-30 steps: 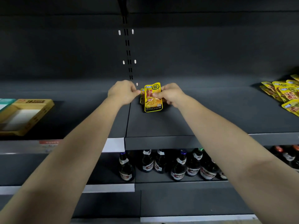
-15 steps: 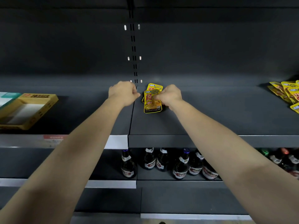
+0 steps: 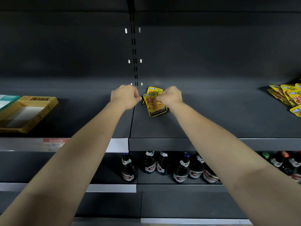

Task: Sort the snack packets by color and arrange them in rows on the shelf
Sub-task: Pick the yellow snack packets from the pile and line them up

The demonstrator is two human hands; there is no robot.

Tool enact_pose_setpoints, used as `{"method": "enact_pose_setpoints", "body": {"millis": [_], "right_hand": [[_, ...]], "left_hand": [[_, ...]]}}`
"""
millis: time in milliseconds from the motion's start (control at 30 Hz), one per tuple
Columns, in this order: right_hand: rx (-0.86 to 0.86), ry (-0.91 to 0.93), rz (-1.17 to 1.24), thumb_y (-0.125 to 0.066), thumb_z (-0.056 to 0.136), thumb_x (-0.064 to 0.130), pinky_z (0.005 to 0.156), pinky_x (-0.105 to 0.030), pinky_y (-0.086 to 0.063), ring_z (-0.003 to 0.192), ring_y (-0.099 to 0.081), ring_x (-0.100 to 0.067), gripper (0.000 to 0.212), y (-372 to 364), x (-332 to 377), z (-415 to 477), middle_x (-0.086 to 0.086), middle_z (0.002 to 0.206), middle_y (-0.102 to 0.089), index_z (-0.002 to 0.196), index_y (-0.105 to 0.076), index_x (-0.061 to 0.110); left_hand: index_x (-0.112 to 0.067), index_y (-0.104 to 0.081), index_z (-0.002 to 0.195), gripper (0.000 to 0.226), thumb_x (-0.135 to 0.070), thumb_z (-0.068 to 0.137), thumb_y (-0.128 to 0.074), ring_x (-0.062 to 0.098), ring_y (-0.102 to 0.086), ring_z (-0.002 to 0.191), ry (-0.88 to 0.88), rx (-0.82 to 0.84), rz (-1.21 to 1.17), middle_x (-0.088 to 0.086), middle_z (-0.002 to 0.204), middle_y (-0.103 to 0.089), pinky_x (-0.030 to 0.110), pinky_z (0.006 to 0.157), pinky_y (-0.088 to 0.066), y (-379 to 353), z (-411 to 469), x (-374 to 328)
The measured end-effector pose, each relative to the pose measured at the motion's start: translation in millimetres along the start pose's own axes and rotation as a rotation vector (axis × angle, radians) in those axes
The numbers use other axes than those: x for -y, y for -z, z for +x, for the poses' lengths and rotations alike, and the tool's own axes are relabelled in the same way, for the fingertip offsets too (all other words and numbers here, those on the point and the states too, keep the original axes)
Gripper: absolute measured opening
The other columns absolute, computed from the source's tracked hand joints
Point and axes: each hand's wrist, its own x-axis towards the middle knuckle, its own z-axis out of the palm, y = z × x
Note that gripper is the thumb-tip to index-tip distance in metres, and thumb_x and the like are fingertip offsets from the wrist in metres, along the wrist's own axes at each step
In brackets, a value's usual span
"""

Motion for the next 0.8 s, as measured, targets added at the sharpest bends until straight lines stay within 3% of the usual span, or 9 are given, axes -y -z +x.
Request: {"method": "enact_pose_setpoints", "body": {"millis": [133,267,400,500,600,800], "right_hand": [[0.001,-0.011,0.003,-0.078,0.068,0.022,0.06,-0.024,-0.047,0.076,-0.066,-0.022,0.026,1.0,-2.7,0.0,-0.008,0.086,-0.069,0.083,-0.07,0.002],[-0.005,0.001,0.106,-0.082,0.072,0.024,0.072,-0.029,-0.051,0.081,-0.064,-0.022,0.024,-0.1,-6.0,2.3,-0.008,0.088,-0.068,0.078,-0.066,0.007],[0.0,-0.035,0.21,-0.084,0.071,0.025,0.079,-0.035,-0.057,0.075,-0.06,-0.022,0.026,-2.3,-4.5,4.4,-0.008,0.092,-0.068,0.083,-0.063,0.014],[0.007,-0.035,0.19,-0.083,0.072,0.021,0.081,-0.042,-0.059,0.065,-0.06,-0.022,0.023,-3.6,-6.4,4.1,-0.008,0.079,-0.066,0.077,-0.063,0.011],[0.021,-0.011,0.134,-0.083,0.073,0.019,0.079,-0.042,-0.059,0.058,-0.059,-0.021,0.024,-3.0,-8.5,0.7,-0.009,0.076,-0.067,0.085,-0.067,0.005],[0.029,0.024,0.004,-0.085,0.068,0.022,0.078,-0.036,-0.058,0.082,-0.067,-0.026,0.041,-0.5,-6.4,-3.8,-0.012,0.095,-0.069,0.1,-0.067,0.004]], "left_hand": [[-0.028,-0.066,0.094,0.013,-0.039,0.09,-0.061,0.021,-0.06,0.106,-0.008,-0.007,-0.008,-0.003,0.106,-0.069,0.037,0.093,-0.046,0.2,1.6,-0.1],[-0.027,-0.066,0.095,0.013,-0.037,0.09,-0.061,0.021,-0.059,0.107,-0.013,-0.002,-0.006,-0.003,0.106,-0.069,0.038,0.095,-0.045,-0.7,2.1,-0.5],[-0.026,-0.067,0.096,0.013,-0.036,0.09,-0.061,0.021,-0.059,0.107,-0.011,0.0,-0.008,-0.003,0.106,-0.068,0.038,0.095,-0.044,-1.3,3.2,0.0],[-0.026,-0.067,0.097,0.013,-0.036,0.09,-0.062,0.021,-0.059,0.107,-0.016,0.007,-0.007,-0.003,0.106,-0.069,0.038,0.096,-0.044,-2.1,3.4,-1.0],[-0.026,-0.068,0.096,0.013,-0.036,0.089,-0.062,0.021,-0.059,0.107,-0.013,0.004,-0.016,-0.003,0.106,-0.069,0.037,0.096,-0.043,-2.1,3.3,-1.8],[-0.026,-0.068,0.098,0.015,-0.037,0.089,-0.062,0.02,-0.059,0.107,-0.032,0.013,-0.029,-0.004,0.105,-0.069,0.039,0.096,-0.044,-2.4,2.2,-3.2]]}}
